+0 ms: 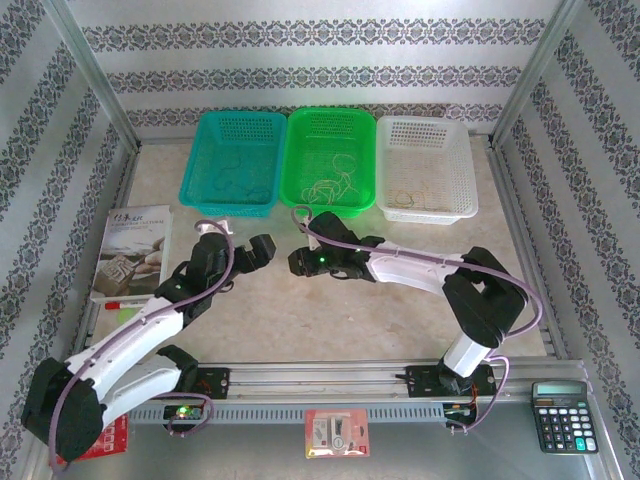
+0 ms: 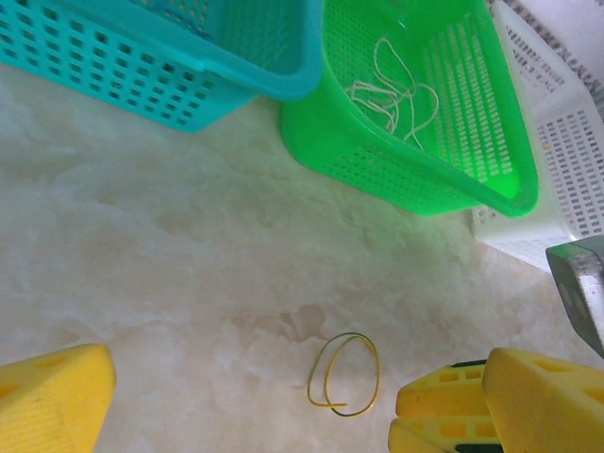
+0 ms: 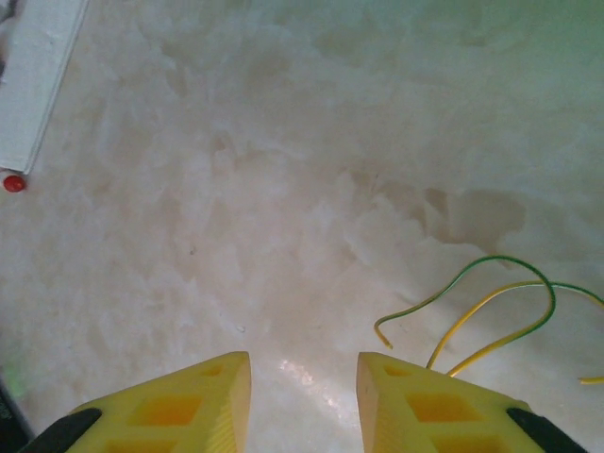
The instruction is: Untangle the cables
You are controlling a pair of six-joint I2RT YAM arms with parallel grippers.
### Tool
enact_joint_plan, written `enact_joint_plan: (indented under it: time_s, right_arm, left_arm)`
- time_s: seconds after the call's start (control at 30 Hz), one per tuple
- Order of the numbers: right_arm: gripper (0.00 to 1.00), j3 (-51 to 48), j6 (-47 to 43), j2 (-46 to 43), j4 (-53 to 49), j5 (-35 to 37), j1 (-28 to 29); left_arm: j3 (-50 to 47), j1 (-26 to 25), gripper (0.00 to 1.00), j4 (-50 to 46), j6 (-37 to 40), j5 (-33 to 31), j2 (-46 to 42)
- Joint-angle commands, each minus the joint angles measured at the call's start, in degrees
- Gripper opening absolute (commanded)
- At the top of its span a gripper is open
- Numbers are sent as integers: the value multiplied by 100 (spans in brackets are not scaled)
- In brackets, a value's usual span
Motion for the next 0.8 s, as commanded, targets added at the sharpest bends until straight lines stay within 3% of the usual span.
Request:
enact_joint_plan:
  time_s: [0.0, 0.27, 0.53, 0.77]
  right_arm:
    - [36, 330, -337, 260, -435, 300, 67]
    - [37, 880, -773, 729, -1033, 807, 300]
    - [41, 1172, -1066, 1014, -1411, 1405, 523]
    - [42, 1231, -1098, 1149, -1457, 1462, 550]
  left_arm:
    - [-40, 240, 100, -604, -140, -460, -357]
    - [-102, 980, 100, -985, -178, -159, -942]
    - [-181, 1036, 100, -829, -213, 49, -955]
    - [-209, 1040, 100, -716, -211, 118, -929]
